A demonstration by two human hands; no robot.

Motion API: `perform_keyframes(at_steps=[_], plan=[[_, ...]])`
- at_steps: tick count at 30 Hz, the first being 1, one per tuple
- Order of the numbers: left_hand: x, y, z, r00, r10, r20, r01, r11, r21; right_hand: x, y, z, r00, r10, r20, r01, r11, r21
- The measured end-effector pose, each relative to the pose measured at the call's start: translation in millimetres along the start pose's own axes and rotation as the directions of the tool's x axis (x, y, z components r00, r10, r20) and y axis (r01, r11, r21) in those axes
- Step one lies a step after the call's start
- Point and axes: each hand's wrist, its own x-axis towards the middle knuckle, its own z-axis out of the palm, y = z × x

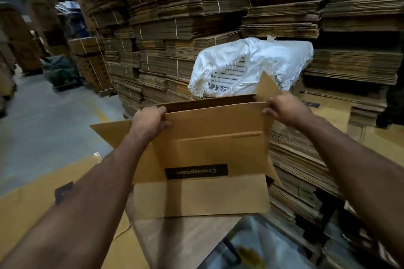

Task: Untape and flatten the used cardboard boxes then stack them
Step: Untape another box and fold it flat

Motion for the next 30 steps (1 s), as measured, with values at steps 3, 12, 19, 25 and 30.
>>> perform_keyframes(at_steps=[3, 12, 19, 25, 30], plan=[[-4, 39, 0, 0.998, 0.010, -0.060, -0.007, 0.999, 0.050, 9, -6, 5, 0.989, 0.118, 0.093, -0.101, 0.980, -0.170], [-17, 147, 28, 0.975, 0.026, 0.220, -0.020, 0.999, -0.030, 9, -78, 101, 0.917, 0.216, 0.335, -0.251, 0.966, 0.063], [-21, 79, 39, 0.779, -0.058, 0.625, -0.111, 0.967, 0.228, 11, -42, 97, 0.915, 0.143, 0.378, -0.149, 0.989, -0.013], [-11, 112, 25, 0.688, 0.064, 0.723, -0.054, 0.998, -0.037, 18, -113, 89, 0.890, -0.115, 0.441, 0.085, 0.993, 0.086], [-2, 84, 35, 0.384, 0.427, 0.819, 0.504, 0.646, -0.573, 15, -114, 79, 0.827, -0.128, 0.548, 0.116, 0.992, 0.058]])
